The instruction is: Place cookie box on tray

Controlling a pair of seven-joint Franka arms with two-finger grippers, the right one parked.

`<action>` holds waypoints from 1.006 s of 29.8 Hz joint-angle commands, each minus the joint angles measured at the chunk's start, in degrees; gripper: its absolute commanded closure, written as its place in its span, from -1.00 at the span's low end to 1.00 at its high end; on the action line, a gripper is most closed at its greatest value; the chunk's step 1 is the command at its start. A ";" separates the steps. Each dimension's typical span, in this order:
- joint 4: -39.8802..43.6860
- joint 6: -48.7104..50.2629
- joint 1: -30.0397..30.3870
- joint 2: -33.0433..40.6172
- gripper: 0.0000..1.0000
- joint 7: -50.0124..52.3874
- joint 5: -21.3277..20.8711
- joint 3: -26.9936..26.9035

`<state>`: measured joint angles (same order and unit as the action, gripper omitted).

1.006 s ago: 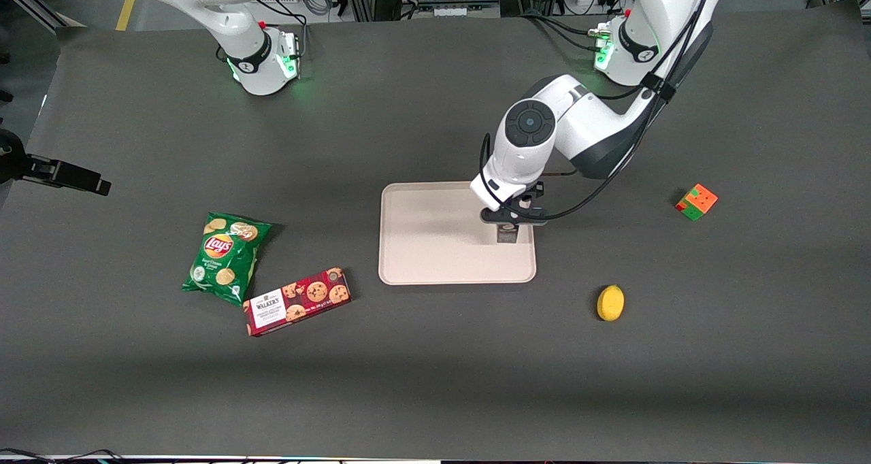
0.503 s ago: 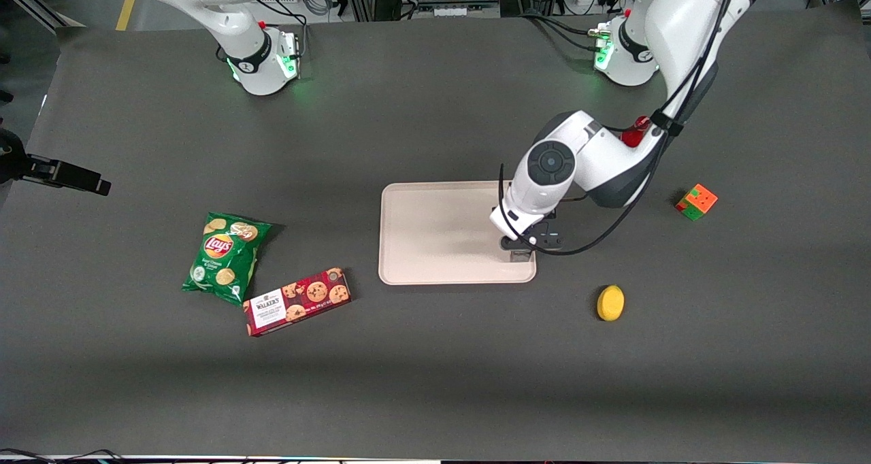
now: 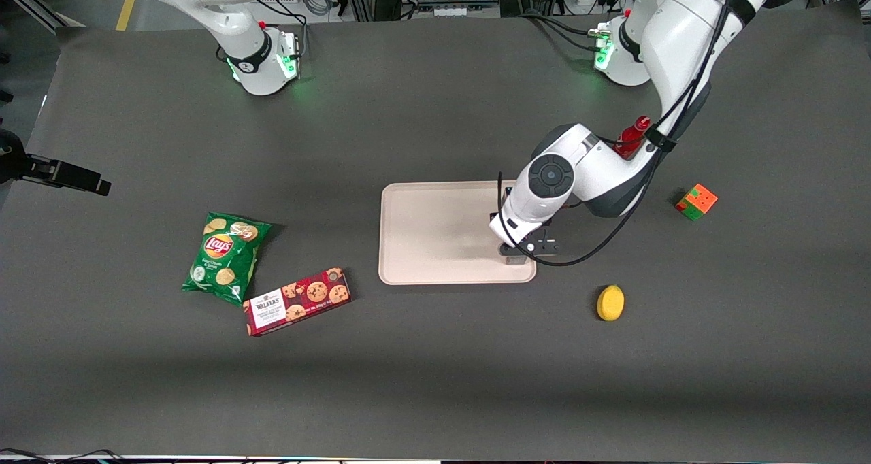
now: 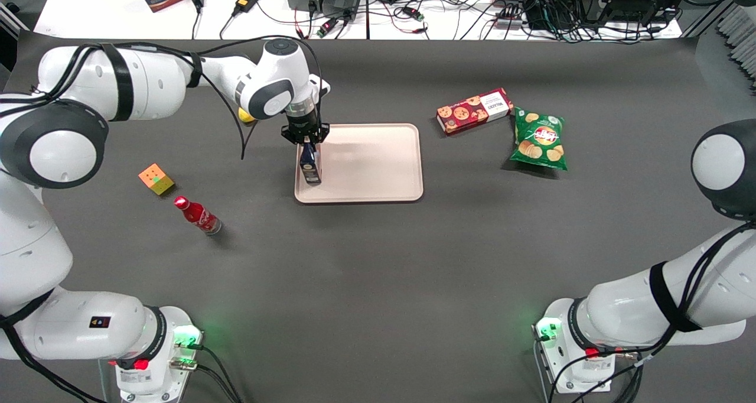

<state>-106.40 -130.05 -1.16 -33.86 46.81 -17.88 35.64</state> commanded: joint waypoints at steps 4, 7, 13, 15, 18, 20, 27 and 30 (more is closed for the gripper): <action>1.55 0.59 -0.16 -0.42 -1.00 0.83 -1.19 -0.75; 1.55 0.67 -0.16 -0.42 -1.00 0.91 -1.19 -0.75; 2.07 1.64 -0.16 -0.07 -1.00 1.18 -1.10 -0.66; 2.34 1.64 -0.16 0.11 -1.00 1.44 -1.02 -0.57; 3.83 2.60 -0.16 0.72 -1.00 1.53 -0.32 -0.31; 5.58 6.02 -0.16 1.07 -1.00 1.26 -0.05 -0.04; 18.84 24.38 -0.07 1.25 -1.00 -0.40 4.34 2.77; 24.82 32.38 0.45 2.83 -1.00 -5.83 6.71 2.77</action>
<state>-91.25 -110.19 -1.10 -33.07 46.51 -14.71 37.79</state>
